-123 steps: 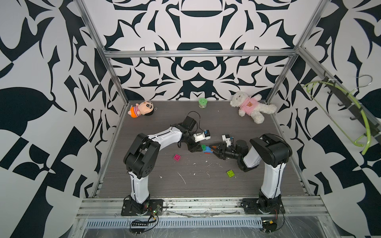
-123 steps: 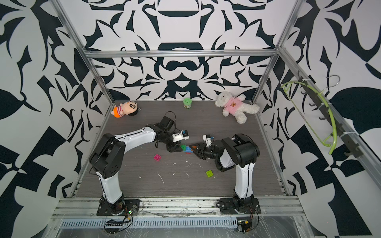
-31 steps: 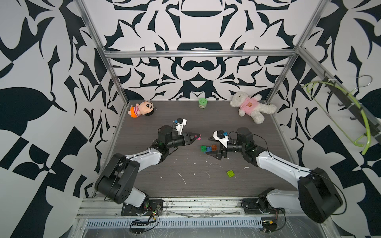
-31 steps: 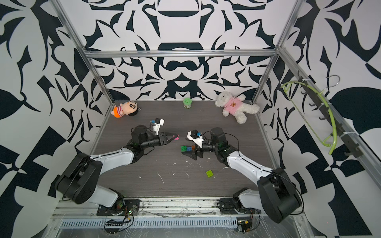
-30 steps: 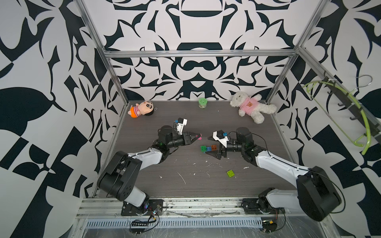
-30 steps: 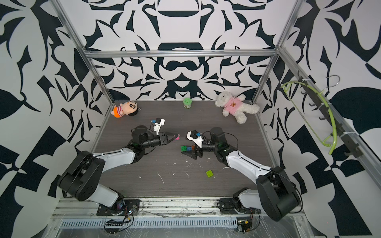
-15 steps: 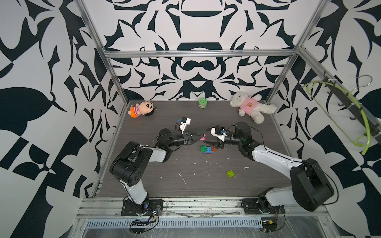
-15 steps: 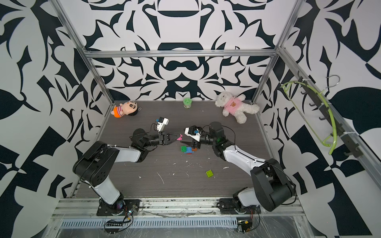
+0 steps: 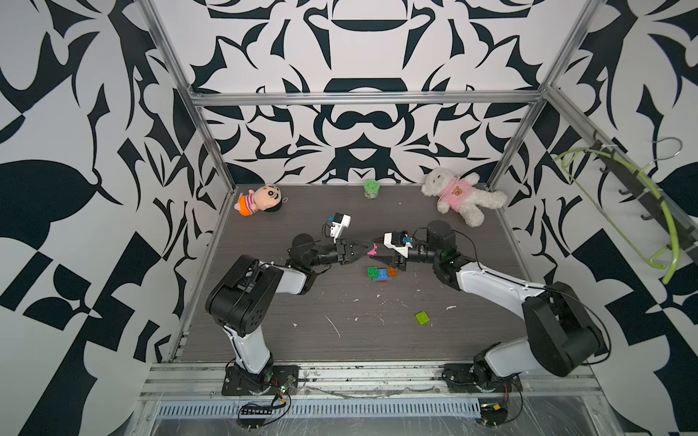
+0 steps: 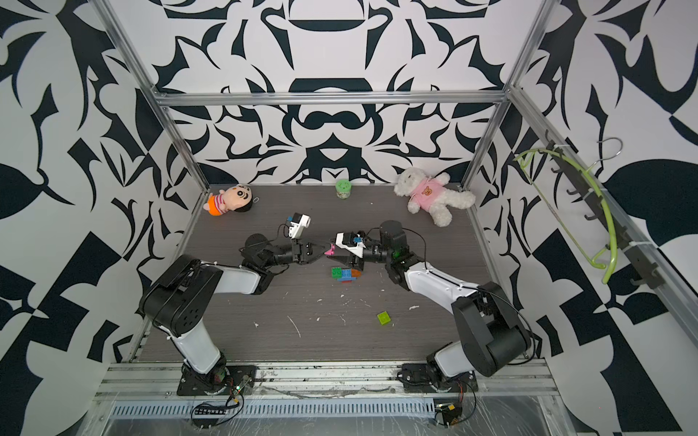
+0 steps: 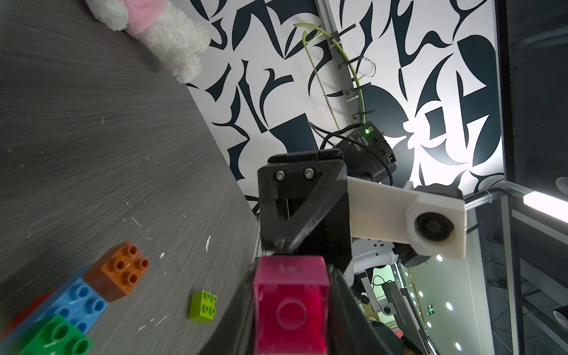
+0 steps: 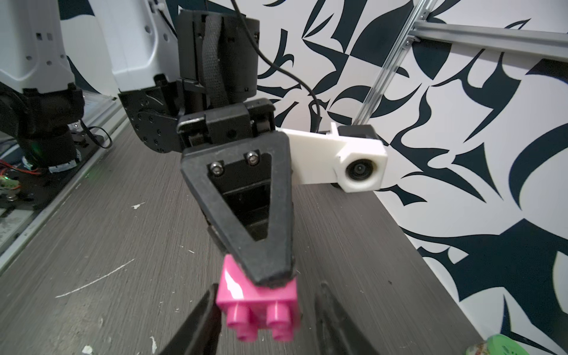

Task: Assemble the letter v with lego
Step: Pick up the lego brick from the center of the board.

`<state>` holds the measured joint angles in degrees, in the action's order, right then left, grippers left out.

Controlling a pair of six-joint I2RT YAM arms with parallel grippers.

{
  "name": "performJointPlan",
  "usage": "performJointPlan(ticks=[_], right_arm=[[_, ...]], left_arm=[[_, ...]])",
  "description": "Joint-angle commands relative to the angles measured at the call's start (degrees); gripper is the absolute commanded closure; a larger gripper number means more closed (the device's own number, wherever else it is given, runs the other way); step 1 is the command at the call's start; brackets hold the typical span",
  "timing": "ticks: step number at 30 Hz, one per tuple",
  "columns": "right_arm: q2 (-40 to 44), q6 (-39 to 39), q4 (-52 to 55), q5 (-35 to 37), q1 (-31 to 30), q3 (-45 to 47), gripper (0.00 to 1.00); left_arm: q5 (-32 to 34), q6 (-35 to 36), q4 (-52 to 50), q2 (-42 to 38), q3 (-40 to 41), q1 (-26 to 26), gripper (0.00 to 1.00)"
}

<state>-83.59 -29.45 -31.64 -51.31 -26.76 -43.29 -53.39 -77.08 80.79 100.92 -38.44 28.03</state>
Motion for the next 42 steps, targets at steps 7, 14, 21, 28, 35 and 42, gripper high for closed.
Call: performJointPlan(ticks=[7, 14, 21, 28, 35, 42], right_arm=[[1.4, 0.4, 2.6, 0.2, -1.0, -3.7, 0.94], [7.1, -3.6, 14.1, 8.6, 0.4, -1.6, 1.00], [12.9, -12.3, 46.8, 16.1, 2.1, -9.3, 1.00], [13.0, -24.7, 71.7, 24.0, 2.8, -22.6, 1.00], [10.3, -24.3, 73.9, 25.2, 8.2, -27.6, 1.00], [7.6, -18.2, 69.2, 28.4, 8.9, -26.5, 1.00]], left_arm=[[1.7, -1.0, 1.6, 0.9, -0.9, -0.3, 0.59], [10.2, -1.0, 1.0, -2.5, 7.4, -3.9, 0.01], [28.5, 29.3, -38.4, -21.6, 13.6, 0.7, 0.01], [46.8, 60.4, -62.5, -32.4, 11.6, 13.8, 0.00], [39.2, 64.6, -60.1, -18.6, 8.6, 13.7, 0.05], [29.0, 38.3, -32.7, -6.8, 12.5, 8.1, 0.01]])
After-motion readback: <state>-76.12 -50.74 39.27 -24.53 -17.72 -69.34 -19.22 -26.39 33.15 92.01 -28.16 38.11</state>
